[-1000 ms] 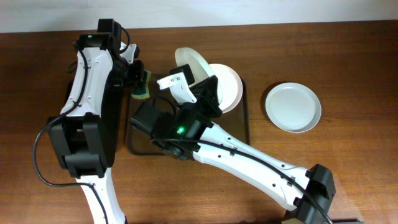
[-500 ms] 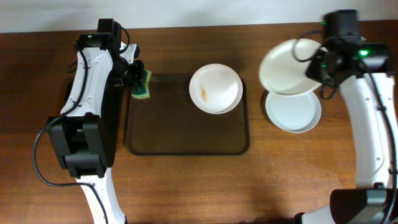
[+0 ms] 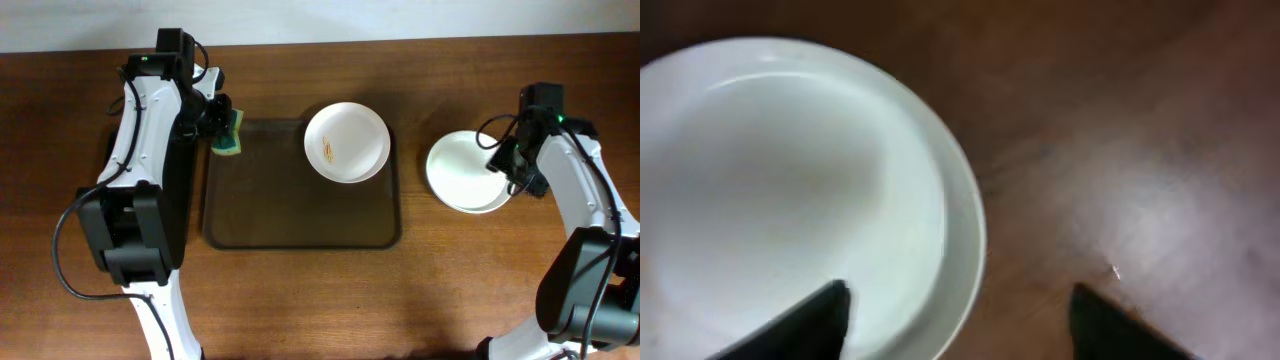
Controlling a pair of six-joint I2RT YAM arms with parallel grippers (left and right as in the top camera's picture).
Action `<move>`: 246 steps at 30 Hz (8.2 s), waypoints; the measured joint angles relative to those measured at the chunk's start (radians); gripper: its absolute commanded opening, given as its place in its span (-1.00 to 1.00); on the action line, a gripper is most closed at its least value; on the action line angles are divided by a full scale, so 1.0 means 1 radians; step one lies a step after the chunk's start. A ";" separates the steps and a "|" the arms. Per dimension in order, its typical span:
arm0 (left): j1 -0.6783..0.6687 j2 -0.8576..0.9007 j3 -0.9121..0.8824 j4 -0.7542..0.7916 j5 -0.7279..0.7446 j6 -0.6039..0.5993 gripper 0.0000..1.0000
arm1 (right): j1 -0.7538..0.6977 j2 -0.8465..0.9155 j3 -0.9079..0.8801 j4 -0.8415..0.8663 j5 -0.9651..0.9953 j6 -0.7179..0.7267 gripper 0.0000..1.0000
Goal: Clean dirty plates on tray and stack at the side
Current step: 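Grasp the pink plate rim with the right gripper and pull it forward, then scrub the pink plate with the sponge in the left gripper, then lift the pink plate with the right gripper and stack it on the right, then place the sponge back on the black tray with the left gripper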
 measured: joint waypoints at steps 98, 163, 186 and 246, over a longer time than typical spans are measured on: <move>-0.051 0.000 0.000 -0.023 0.000 0.000 -0.98 | 0.669 0.508 0.420 0.134 -0.385 0.079 -0.92; -0.174 -0.010 -0.351 0.145 -0.026 -0.114 -0.99 | 0.676 0.496 0.381 0.156 -0.444 0.129 -0.92; 0.012 -0.004 -0.106 0.069 0.109 -0.163 -0.96 | 0.675 0.357 0.346 -0.026 -0.246 0.024 -0.92; 0.010 -0.003 -0.106 0.066 0.103 -0.152 -0.96 | -0.156 -0.054 -0.100 0.136 -0.226 -0.027 -0.92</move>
